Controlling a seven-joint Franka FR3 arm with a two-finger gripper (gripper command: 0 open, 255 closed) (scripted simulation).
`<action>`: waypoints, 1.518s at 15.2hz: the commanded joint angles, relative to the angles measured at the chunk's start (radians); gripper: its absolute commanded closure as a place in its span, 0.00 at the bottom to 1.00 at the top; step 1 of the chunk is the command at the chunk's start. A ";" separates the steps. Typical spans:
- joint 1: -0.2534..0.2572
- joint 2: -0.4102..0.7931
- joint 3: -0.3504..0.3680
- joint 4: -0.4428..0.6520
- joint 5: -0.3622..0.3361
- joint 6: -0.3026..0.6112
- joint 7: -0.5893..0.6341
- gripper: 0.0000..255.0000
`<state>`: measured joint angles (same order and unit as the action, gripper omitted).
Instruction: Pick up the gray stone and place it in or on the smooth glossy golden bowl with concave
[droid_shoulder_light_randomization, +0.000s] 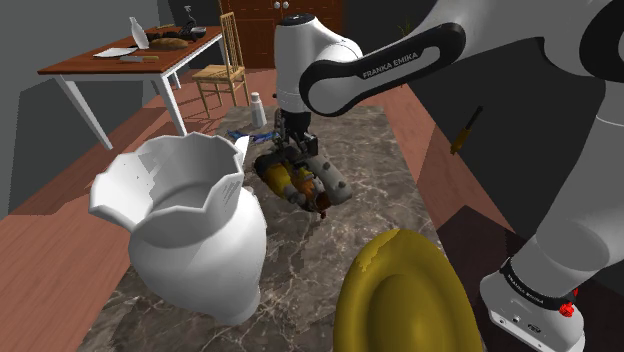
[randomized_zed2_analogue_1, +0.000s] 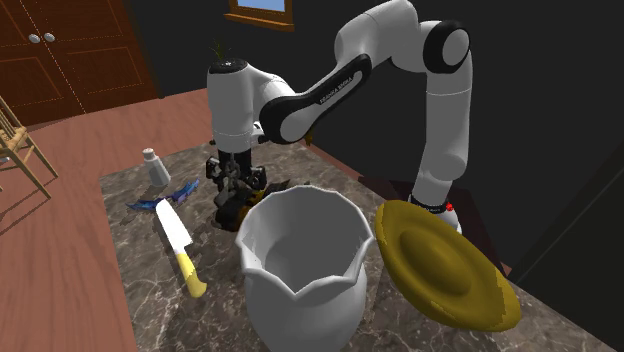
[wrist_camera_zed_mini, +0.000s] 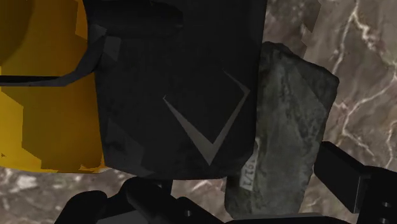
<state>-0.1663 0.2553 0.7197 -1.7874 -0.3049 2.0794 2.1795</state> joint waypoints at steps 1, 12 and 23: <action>0.001 0.001 0.001 0.000 0.000 0.001 0.000 1.00; 0.000 -0.007 0.004 0.017 0.009 -0.022 -0.007 1.00; 0.000 -0.034 0.015 0.135 0.042 -0.158 -0.039 1.00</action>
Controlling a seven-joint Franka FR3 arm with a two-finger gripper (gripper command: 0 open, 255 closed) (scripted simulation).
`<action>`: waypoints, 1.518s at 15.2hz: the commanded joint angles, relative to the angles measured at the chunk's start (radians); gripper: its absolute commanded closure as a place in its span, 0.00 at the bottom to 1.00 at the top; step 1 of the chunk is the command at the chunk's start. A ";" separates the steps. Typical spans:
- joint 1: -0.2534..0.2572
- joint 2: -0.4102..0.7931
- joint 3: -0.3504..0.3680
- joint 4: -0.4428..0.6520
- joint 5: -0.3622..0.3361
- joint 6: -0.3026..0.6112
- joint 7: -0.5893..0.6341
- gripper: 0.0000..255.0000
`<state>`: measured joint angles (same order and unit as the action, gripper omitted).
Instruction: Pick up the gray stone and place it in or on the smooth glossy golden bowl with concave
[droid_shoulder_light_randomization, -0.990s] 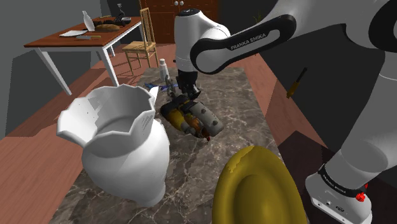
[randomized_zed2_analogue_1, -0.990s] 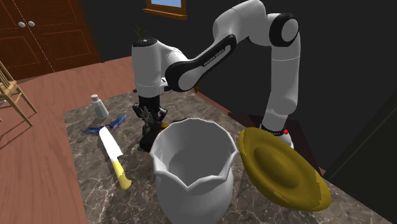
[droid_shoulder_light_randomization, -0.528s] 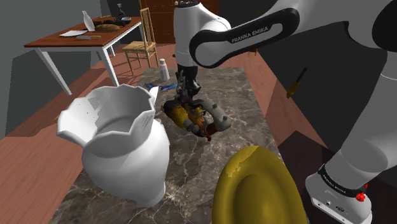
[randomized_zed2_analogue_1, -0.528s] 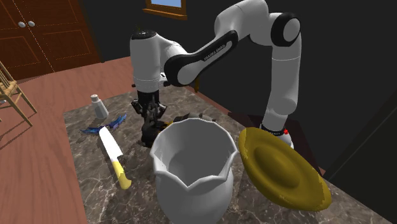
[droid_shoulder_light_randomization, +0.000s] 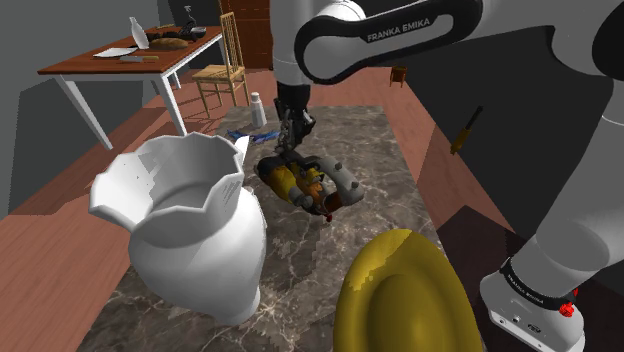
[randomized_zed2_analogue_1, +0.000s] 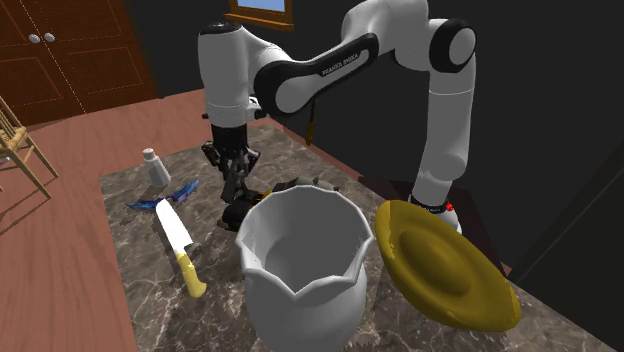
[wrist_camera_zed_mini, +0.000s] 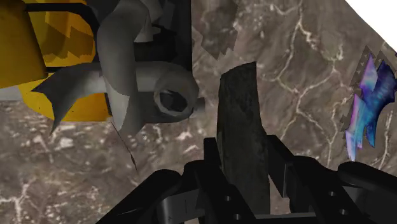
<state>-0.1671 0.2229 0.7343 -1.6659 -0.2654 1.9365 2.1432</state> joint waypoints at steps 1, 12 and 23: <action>0.001 -0.002 0.002 0.026 0.004 -0.028 -0.005 1.00; 0.020 0.008 0.008 0.186 0.004 -0.178 -0.020 1.00; 0.015 -0.084 0.030 0.183 0.063 -0.247 -0.013 1.00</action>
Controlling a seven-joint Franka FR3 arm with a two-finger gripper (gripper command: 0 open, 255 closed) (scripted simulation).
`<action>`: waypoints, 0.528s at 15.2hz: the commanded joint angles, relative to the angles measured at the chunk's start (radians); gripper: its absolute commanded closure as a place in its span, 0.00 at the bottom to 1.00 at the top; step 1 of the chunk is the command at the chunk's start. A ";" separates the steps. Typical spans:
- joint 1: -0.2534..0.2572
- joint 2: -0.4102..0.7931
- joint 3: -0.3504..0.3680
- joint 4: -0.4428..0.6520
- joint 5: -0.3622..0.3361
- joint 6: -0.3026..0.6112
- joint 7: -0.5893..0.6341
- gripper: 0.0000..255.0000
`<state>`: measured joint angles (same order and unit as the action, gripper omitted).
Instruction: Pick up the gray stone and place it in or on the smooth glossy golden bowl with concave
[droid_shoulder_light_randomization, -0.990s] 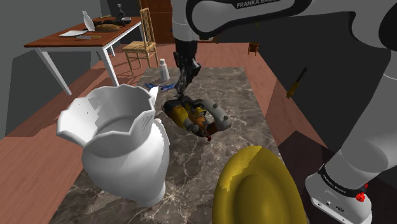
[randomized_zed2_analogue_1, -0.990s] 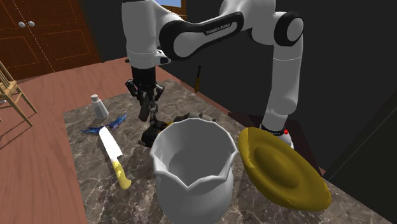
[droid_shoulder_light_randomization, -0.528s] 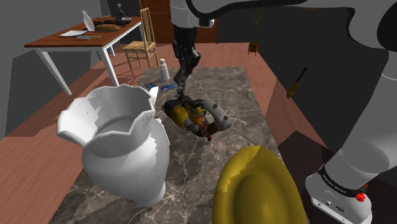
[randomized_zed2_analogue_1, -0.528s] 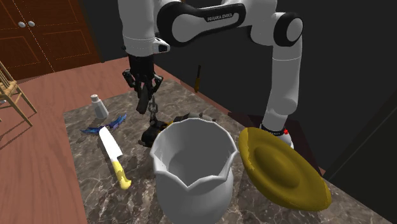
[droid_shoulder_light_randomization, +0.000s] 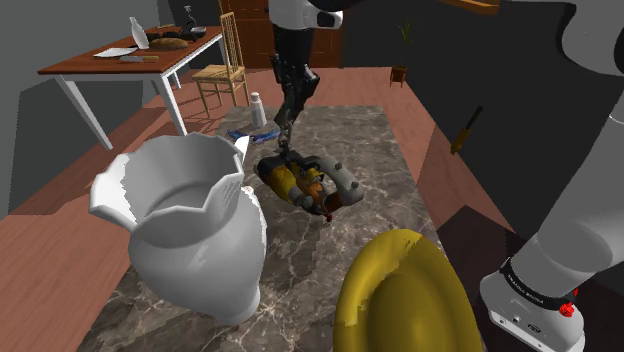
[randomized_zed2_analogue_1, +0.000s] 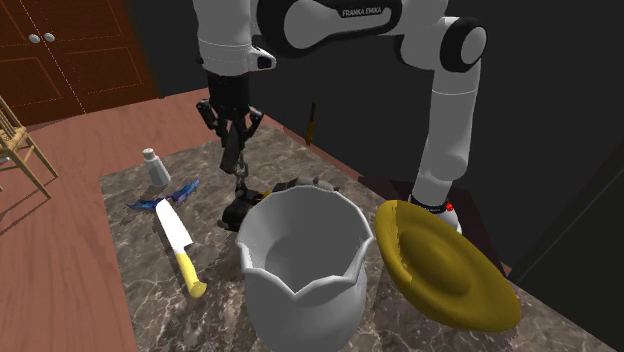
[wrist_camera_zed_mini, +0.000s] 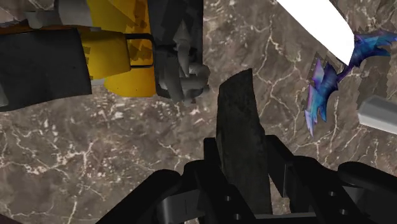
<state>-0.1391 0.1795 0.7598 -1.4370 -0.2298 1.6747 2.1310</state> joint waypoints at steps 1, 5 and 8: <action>-0.021 -0.080 0.010 -0.086 0.054 0.026 0.001 1.00; -0.027 -0.233 0.017 -0.223 0.160 0.054 0.002 1.00; -0.012 -0.338 0.014 -0.306 0.234 0.060 0.005 1.00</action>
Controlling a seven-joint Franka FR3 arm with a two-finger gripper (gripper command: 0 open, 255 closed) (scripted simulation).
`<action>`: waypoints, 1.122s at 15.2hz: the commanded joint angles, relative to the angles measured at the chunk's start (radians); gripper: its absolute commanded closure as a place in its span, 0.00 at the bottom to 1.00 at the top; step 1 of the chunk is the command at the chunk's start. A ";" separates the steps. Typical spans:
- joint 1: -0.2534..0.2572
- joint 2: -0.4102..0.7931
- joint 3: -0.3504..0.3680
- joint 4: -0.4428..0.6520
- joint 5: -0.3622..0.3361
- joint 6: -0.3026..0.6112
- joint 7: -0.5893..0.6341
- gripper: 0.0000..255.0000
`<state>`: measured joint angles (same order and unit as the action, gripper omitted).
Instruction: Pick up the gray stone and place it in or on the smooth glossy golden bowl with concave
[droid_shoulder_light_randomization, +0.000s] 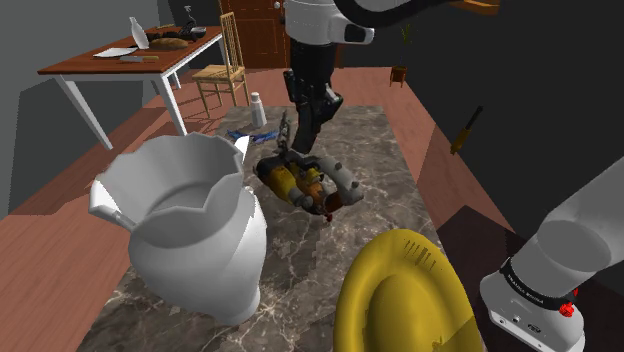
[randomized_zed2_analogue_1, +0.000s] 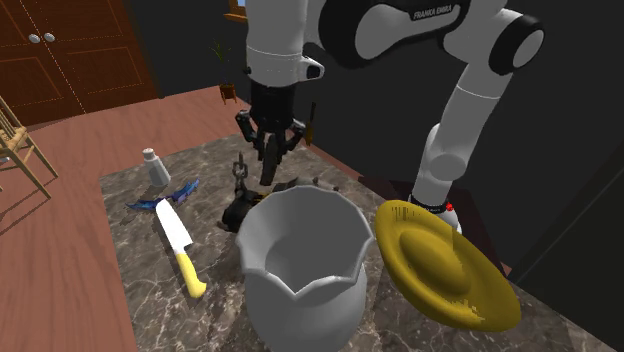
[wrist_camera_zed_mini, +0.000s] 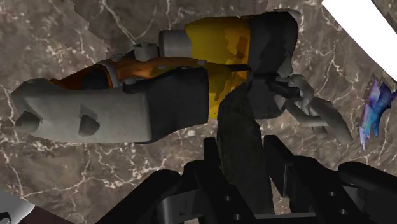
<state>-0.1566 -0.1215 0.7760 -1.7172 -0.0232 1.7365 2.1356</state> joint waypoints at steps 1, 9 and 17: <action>0.013 -0.070 -0.004 -0.051 0.050 -0.001 0.002 1.00; 0.112 -0.294 -0.012 -0.195 0.194 -0.033 0.053 1.00; 0.217 -0.454 0.017 -0.260 0.299 -0.097 0.156 1.00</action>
<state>0.0469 -0.5547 0.7934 -1.9654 0.2630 1.6460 2.2818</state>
